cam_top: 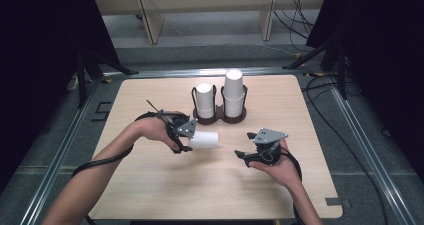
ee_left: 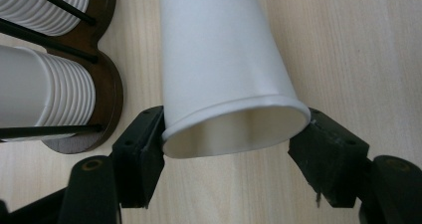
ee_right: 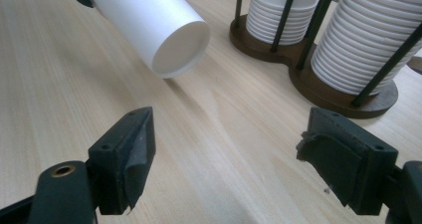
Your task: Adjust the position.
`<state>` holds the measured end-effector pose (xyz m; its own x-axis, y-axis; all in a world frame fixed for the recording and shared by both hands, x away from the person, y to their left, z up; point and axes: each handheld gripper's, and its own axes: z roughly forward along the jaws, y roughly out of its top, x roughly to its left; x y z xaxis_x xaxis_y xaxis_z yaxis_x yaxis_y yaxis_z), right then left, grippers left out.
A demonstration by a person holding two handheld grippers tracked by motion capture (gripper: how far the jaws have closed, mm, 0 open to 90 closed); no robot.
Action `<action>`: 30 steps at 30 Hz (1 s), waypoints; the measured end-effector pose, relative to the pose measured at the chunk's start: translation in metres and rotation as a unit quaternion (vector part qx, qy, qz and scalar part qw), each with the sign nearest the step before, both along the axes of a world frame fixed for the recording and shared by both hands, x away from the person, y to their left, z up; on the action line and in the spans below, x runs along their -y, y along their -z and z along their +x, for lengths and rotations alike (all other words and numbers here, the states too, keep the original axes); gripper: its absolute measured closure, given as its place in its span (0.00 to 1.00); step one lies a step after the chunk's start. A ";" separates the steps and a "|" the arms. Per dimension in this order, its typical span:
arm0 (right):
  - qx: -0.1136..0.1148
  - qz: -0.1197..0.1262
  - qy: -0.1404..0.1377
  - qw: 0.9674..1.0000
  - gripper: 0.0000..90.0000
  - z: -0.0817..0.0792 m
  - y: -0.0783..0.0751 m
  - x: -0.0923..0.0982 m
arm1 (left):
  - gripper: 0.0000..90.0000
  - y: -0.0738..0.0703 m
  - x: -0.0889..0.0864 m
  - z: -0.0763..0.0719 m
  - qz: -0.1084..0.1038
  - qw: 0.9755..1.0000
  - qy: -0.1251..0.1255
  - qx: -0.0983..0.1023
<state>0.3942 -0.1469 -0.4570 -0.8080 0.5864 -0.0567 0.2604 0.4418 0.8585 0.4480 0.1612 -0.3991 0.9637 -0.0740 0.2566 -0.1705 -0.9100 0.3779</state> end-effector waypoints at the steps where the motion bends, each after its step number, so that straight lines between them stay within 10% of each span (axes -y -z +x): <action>1: 0.014 -0.008 -0.010 1.000 0.24 0.002 -0.001 0.000 | 0.35 -0.001 0.000 0.000 0.003 1.000 0.002 0.000; 30: 0.000 -0.035 -0.070 0.997 0.24 0.006 -0.010 -0.034 | 0.35 -0.008 0.017 -0.005 0.085 0.995 0.057 -0.001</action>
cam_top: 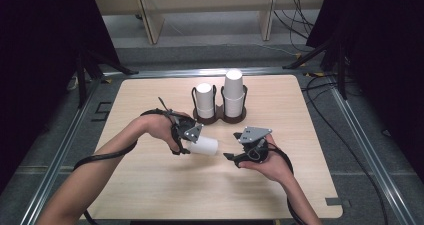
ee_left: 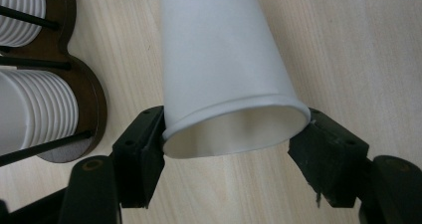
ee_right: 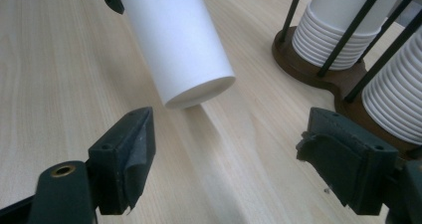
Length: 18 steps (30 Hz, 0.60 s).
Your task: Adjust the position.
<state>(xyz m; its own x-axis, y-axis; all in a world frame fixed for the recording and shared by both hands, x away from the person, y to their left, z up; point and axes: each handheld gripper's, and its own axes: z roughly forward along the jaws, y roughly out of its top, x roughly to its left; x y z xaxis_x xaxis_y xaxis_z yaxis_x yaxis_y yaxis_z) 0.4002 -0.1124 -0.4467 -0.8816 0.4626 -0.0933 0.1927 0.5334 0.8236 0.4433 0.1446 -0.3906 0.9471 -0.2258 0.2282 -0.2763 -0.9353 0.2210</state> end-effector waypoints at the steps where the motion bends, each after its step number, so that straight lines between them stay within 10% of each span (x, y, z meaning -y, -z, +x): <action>1: 0.002 -0.001 -0.004 1.000 0.24 0.000 0.000 -0.001 | 0.35 0.000 0.000 0.000 -0.001 1.000 0.000 0.000; 18: 0.021 -0.029 -0.043 0.998 0.27 0.006 -0.002 -0.032 | 0.35 0.001 0.003 -0.003 -0.001 1.000 -0.001 -0.009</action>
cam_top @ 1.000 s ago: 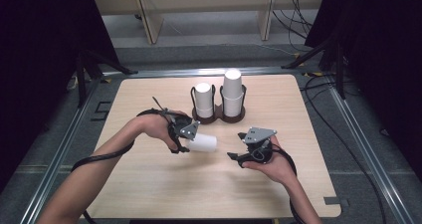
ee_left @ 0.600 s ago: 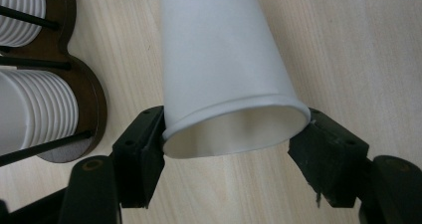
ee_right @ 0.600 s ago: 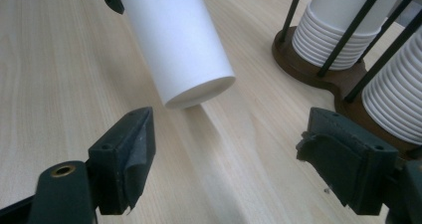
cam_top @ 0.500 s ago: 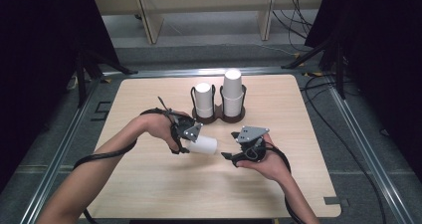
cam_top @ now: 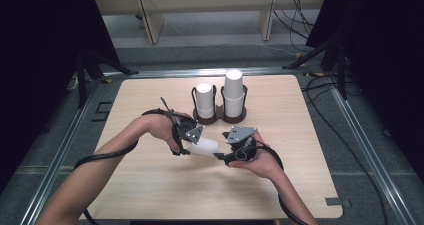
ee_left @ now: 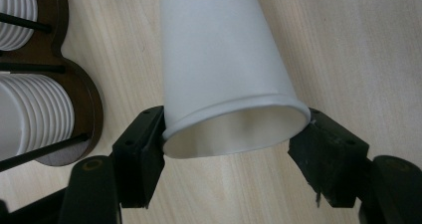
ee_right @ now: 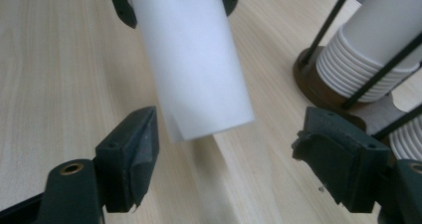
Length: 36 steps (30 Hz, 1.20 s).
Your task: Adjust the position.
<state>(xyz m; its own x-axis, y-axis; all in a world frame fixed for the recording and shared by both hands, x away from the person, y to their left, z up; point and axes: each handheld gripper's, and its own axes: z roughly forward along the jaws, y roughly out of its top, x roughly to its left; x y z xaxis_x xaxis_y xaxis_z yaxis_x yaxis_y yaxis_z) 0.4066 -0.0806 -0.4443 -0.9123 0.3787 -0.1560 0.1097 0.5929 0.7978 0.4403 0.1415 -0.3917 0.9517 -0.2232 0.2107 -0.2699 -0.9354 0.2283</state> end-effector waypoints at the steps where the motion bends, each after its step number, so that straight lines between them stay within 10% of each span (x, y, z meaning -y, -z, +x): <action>1: 0.001 -0.001 -0.003 1.000 0.27 0.001 0.000 -0.002 | 0.35 0.000 0.000 0.000 0.001 1.000 0.000 0.000; 36: -0.010 -0.019 -0.037 0.999 0.30 0.007 0.013 -0.026 | 0.35 -0.001 0.005 -0.001 0.006 1.000 0.014 0.002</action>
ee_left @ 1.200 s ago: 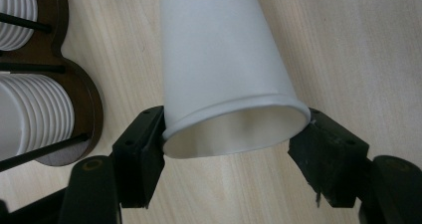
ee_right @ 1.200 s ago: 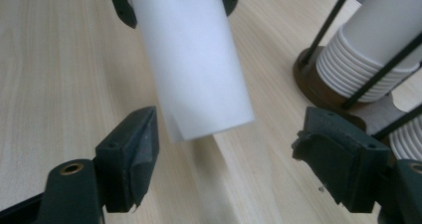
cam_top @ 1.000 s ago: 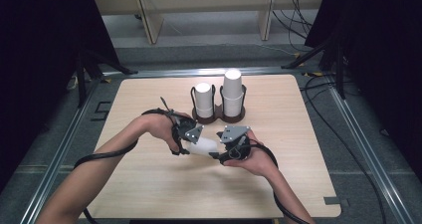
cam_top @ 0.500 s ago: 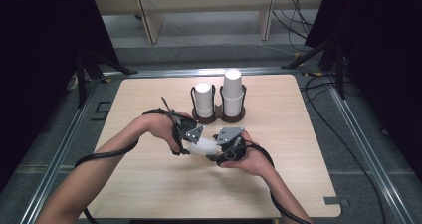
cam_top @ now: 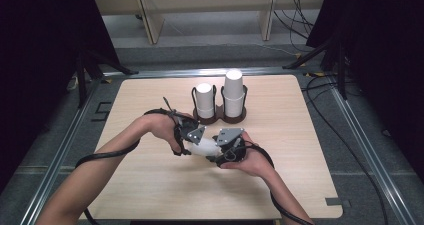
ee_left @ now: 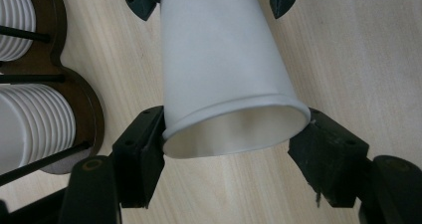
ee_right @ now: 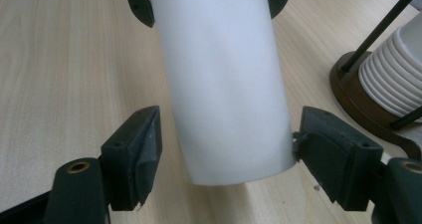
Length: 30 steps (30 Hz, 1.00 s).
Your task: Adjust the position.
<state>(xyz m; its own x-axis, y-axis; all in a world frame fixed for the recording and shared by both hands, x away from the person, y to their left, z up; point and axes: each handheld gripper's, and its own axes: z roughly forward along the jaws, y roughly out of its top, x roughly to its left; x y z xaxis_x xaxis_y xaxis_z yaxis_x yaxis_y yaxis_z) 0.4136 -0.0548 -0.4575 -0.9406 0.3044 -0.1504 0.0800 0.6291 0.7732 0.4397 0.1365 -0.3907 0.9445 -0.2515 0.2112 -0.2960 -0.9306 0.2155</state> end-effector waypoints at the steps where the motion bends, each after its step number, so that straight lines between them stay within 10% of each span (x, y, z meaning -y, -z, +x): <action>1: -0.013 0.001 0.008 1.000 0.30 -0.002 0.000 0.000 | 0.35 0.000 0.000 0.000 0.001 1.000 0.000 0.000; 30: -0.002 -0.004 -0.006 1.000 0.34 0.000 0.005 -0.004 | 0.35 -0.002 0.004 -0.002 -0.001 1.000 0.011 -0.003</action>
